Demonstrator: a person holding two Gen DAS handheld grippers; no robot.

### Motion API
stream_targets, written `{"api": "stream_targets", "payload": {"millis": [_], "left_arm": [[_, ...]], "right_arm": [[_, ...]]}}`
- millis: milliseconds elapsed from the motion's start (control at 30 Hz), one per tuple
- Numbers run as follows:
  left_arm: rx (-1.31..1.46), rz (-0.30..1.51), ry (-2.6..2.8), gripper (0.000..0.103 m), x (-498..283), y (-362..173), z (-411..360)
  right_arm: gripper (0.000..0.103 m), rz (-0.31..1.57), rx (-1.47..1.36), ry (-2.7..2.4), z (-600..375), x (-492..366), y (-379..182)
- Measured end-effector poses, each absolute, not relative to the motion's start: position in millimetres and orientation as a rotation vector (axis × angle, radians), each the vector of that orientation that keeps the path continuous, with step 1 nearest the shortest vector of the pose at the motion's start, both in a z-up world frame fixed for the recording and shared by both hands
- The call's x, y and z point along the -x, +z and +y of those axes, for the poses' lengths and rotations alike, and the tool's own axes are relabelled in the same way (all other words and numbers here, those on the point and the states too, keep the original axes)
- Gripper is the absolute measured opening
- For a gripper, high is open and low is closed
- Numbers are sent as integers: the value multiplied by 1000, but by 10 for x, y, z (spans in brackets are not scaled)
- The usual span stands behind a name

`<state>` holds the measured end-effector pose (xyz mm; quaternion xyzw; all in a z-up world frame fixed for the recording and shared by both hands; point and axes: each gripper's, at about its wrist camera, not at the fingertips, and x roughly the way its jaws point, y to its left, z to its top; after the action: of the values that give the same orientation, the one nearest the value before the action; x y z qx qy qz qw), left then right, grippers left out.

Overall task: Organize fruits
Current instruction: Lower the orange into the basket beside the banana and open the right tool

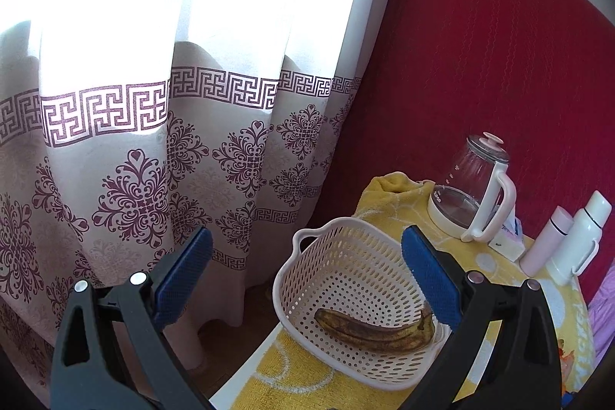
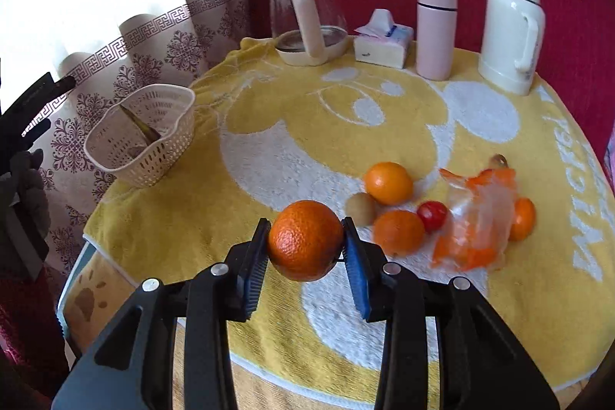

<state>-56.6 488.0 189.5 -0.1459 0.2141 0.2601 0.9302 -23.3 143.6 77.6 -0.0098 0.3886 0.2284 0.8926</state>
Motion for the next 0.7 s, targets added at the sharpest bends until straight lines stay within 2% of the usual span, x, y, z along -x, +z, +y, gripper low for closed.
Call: {"api": "stream_targets", "payload": {"millis": [333,700], "left_arm": [[345,420,559,100,660,1956,5080],[353,452,544,100,578,1861,5104]], "right_arm": [[37,796,104,748,2834,106,981],[38,834,130,749,3582,-466,933]]}}
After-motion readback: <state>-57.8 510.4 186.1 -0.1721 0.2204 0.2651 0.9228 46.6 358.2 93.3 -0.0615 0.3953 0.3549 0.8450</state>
